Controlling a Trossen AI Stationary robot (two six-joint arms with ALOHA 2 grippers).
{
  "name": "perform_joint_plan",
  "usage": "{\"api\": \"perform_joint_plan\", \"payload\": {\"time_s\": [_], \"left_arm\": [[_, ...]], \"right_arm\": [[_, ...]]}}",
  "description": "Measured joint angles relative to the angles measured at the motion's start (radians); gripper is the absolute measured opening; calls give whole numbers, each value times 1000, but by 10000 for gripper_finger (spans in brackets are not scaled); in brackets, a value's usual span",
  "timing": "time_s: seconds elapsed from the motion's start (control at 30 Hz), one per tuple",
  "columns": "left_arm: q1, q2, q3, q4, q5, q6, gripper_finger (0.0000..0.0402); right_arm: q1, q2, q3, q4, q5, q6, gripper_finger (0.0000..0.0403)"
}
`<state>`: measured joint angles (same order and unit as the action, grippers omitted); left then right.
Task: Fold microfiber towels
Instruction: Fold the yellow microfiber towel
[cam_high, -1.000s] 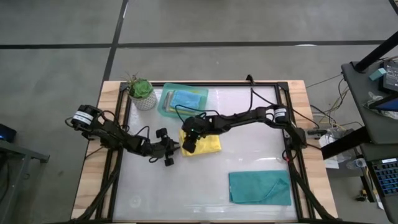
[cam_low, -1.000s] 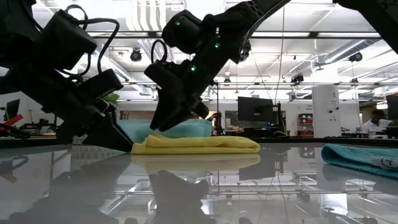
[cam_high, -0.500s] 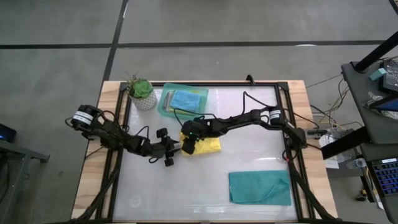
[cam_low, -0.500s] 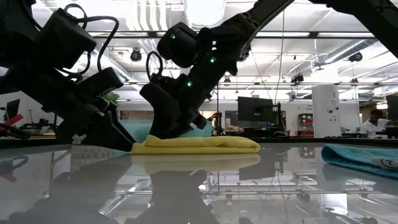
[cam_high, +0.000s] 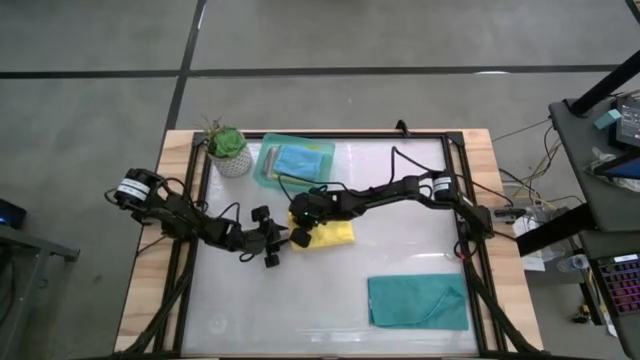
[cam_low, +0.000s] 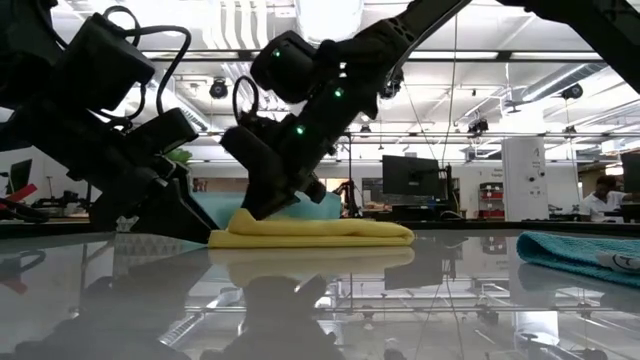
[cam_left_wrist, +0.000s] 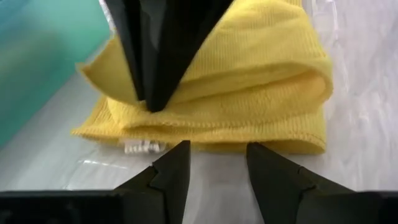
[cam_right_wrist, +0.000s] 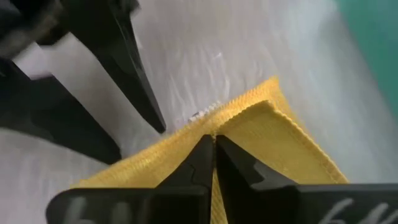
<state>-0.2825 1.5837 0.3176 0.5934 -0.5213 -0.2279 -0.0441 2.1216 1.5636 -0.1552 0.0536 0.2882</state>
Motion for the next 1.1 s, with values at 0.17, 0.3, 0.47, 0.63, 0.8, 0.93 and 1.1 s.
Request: {"api": "perform_joint_plan", "payload": {"time_s": [0.17,0.3,0.47,0.63,0.8,0.93,1.1], "left_arm": [[0,0,-5,0,0,0,144],[0,0,-10,5,0,0,144],[0,0,-13,6,0,-2,144],[0,0,-13,7,0,-2,144],[0,0,-14,10,0,-1,144],[0,0,-14,10,0,-1,144],[0,-10,-15,13,1,-1,144]], "right_arm": [[-2,-1,42,5,4,0,9],[-5,-1,55,4,16,6,9],[-4,-1,56,4,57,29,9],[-4,2,54,5,28,43,9],[3,35,53,25,17,52,9],[2,49,53,36,17,52,11],[2,49,53,38,18,52,40]]}}
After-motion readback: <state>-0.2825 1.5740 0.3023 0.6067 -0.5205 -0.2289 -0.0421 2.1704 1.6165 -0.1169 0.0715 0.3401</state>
